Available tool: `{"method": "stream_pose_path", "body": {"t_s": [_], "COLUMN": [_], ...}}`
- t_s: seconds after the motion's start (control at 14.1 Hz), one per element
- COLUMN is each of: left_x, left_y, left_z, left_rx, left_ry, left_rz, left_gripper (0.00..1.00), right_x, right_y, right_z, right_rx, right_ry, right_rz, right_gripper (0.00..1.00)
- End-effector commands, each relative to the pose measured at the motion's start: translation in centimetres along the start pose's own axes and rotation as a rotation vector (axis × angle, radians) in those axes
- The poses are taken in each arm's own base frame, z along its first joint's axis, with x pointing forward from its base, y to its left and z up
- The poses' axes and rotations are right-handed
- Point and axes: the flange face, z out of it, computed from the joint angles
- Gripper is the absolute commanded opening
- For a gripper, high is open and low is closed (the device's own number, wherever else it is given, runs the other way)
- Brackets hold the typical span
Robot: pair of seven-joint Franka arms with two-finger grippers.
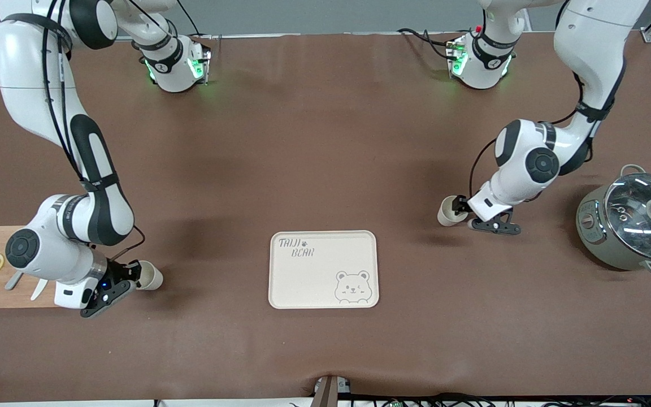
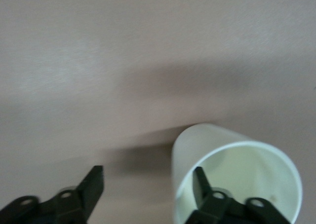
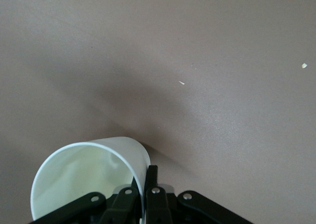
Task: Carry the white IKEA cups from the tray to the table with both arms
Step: 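Set both cups on the table and open both grippers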
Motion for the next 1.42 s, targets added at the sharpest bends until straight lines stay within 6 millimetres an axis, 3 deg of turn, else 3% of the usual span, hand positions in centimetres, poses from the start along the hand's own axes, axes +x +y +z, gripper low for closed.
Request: {"method": "stream_pose_path", "body": {"t_s": [0.0, 0.07, 0.14, 0.28, 0.43, 0.57, 1.0, 1.21, 1.35], "left_x": [-0.1, 0.1, 0.1, -0.1, -0.3, 0.3, 6.2, 7.0, 7.0], "left_y": [-0.6, -0.5, -0.1, -0.1, 0.0, -0.1, -1.2, -4.7, -6.0], "left_z": [-3.8, -4.4, -4.6, -5.5, -6.7, -9.2, -21.6, -26.4, -28.7], "left_rx": [0.044, 0.047, 0.048, 0.056, 0.065, 0.075, 0.058, 0.054, 0.061], "left_ry": [-0.067, -0.071, -0.073, -0.078, -0.085, -0.076, 0.004, 0.05, 0.059], "left_rz": [0.03, 0.021, 0.022, 0.019, 0.019, 0.026, -0.027, -0.074, -0.067], "left_gripper": [1.0, 1.0, 1.0, 1.0, 1.0, 1.0, 1.0, 1.0, 1.0], "right_x": [0.0, 0.2, 0.1, 0.2, 0.4, 1.1, 3.4, 2.8, 1.7], "right_y": [0.3, 0.2, 0.2, 0.4, 0.9, 1.2, 0.6, -0.9, -3.0], "right_z": [-0.1, -0.2, -0.2, -0.4, -1.4, -2.9, -11.3, -19.9, -26.6], "right_rx": [0.01, 0.009, 0.011, 0.008, 0.002, -0.011, 0.089, 0.112, 0.118], "right_ry": [0.021, 0.022, 0.021, 0.026, 0.037, 0.057, -0.022, -0.04, -0.048], "right_rz": [-0.007, -0.009, -0.007, -0.002, 0.004, 0.005, -0.006, 0.054, 0.131], "right_gripper": [0.1, 0.25, 0.3, 1.0, 1.0, 1.0, 1.0, 1.0, 1.0]}}
